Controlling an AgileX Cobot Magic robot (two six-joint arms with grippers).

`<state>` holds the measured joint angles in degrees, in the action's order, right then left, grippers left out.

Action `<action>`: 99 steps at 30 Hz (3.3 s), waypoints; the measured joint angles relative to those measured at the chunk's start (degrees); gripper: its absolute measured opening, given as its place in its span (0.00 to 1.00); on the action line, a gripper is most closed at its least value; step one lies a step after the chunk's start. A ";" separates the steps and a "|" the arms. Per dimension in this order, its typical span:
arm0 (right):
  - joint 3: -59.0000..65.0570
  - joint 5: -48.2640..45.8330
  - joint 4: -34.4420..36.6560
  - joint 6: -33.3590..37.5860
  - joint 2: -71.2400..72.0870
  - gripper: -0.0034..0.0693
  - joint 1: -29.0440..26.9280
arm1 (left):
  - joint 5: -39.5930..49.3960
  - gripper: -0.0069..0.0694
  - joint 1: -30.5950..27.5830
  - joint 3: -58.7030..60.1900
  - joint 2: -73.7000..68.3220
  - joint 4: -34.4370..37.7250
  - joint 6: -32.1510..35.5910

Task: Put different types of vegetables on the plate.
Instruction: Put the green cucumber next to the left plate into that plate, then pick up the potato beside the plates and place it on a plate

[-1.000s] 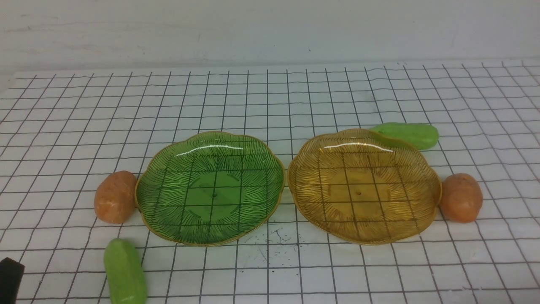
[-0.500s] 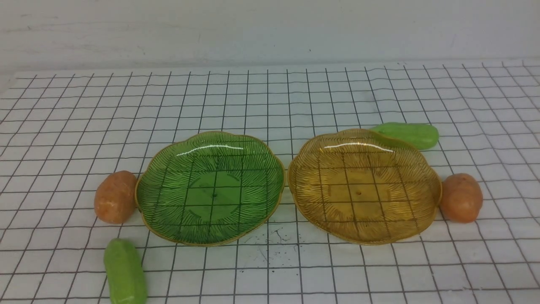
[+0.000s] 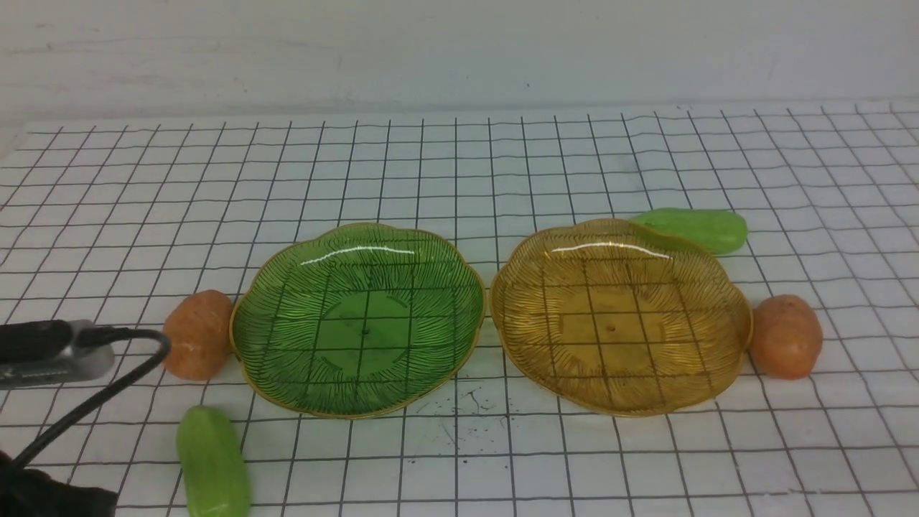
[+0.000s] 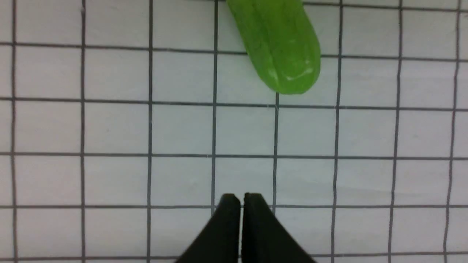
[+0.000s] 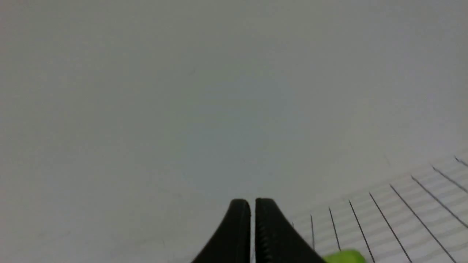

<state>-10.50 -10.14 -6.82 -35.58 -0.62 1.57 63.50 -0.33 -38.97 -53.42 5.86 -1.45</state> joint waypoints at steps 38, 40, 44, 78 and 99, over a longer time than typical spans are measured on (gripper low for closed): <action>-29.40 -43.94 27.31 40.16 -40.10 0.06 16.46 | -29.36 0.72 0.00 -0.69 -36.62 17.71 5.45; -29.40 -43.94 27.31 40.16 -40.15 0.06 16.46 | -28.88 0.61 0.00 -1.01 -36.98 17.65 5.45; -29.40 -43.89 27.31 40.30 -40.15 0.06 16.46 | -21.17 0.60 0.00 -6.18 -34.66 15.99 5.57; -29.40 -37.08 28.15 40.30 -40.19 0.06 16.46 | -16.46 0.80 9.65 -34.11 -46.29 5.95 9.54; -29.40 -40.97 28.15 40.30 -40.22 0.06 16.46 | -3.10 0.14 -1.76 -41.66 -49.48 -7.14 4.64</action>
<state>-39.89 -51.11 21.33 4.72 -40.83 18.03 60.40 -2.08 -80.63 -102.91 -1.28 3.20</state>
